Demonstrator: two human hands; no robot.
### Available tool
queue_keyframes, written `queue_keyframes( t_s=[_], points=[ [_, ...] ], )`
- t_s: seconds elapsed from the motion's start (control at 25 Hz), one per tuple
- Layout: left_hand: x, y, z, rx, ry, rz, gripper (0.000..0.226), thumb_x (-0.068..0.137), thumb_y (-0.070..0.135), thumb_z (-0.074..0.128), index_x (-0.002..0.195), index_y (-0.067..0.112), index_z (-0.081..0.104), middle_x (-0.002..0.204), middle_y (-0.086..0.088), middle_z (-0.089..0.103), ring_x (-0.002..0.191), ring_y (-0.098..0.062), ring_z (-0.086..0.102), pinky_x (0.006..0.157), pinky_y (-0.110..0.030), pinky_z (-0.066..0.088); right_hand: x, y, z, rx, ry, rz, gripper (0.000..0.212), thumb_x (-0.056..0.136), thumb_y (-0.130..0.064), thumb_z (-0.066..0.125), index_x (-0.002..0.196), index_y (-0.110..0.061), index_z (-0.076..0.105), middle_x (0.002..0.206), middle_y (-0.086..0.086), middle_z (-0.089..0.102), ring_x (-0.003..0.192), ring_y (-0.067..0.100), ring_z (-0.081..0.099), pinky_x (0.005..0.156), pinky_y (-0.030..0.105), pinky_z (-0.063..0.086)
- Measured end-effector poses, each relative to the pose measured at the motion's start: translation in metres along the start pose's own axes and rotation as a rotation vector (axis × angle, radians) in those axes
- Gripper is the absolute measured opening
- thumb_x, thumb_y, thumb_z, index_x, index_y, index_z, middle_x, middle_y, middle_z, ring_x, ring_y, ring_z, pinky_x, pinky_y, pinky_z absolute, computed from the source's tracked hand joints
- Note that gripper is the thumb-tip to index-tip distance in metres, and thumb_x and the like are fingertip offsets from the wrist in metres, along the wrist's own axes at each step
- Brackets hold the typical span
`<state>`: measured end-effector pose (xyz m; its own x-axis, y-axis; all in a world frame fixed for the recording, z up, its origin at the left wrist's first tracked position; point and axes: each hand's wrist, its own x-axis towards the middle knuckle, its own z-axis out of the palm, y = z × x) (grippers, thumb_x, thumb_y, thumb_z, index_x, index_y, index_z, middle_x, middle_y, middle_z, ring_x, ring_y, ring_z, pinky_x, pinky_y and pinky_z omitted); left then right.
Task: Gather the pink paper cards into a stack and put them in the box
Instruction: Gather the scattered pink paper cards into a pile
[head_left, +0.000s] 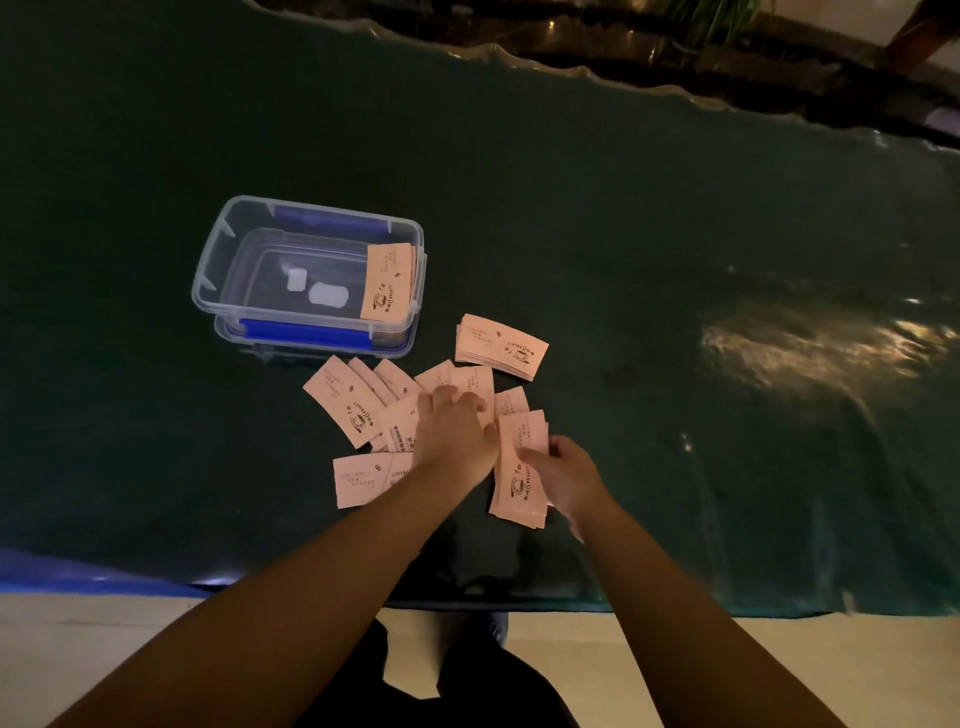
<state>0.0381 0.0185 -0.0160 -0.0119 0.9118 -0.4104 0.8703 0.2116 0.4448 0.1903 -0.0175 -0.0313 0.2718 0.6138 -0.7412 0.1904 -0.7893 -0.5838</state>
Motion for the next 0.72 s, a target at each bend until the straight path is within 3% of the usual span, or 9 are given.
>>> queue_keyframes(
  t_s=[0.12,0.28,0.56,0.72],
  points=[
    [0.009,0.002,-0.005,0.215,-0.053,-0.047,0.048,0.097,0.044,0.063,0.141,0.026,0.056,0.153,-0.008,0.046,0.141,-0.033,0.037,0.113,-0.047,0.041,0.001,0.002,-0.003,0.056,-0.003,0.013,0.027,0.100,-0.026,0.070,0.125,-0.015,0.066,0.123,0.009,0.075,0.097,0.020,0.073,0.073,0.035,0.058],
    [0.007,0.004,0.001,0.265,-0.067,-0.051,0.047,0.097,0.034,0.064,0.141,0.020,0.053,0.146,-0.009,0.052,0.139,-0.033,0.040,0.113,-0.047,0.041,0.002,0.001,-0.003,0.078,-0.004,0.037,0.023,0.101,-0.026,0.068,0.122,-0.017,0.066,0.121,0.008,0.075,0.102,0.024,0.074,0.086,0.043,0.061],
    [0.010,0.006,0.012,0.114,-0.093,-0.108,0.066,0.089,0.025,0.075,0.147,0.021,0.043,0.143,-0.010,0.055,0.137,-0.033,0.044,0.110,-0.048,0.041,0.002,0.004,-0.007,0.182,-0.020,0.078,0.022,0.104,-0.021,0.063,0.126,-0.017,0.065,0.122,0.007,0.076,0.106,0.025,0.074,0.086,0.045,0.060],
    [0.012,0.008,0.016,0.090,-0.124,-0.157,0.066,0.090,0.028,0.075,0.146,0.021,0.042,0.142,-0.008,0.056,0.135,-0.031,0.047,0.110,-0.049,0.045,-0.002,0.011,-0.012,0.262,-0.004,0.101,0.031,0.107,-0.019,0.058,0.138,-0.020,0.061,0.129,0.007,0.072,0.115,0.029,0.071,0.101,0.057,0.057]
  ],
)
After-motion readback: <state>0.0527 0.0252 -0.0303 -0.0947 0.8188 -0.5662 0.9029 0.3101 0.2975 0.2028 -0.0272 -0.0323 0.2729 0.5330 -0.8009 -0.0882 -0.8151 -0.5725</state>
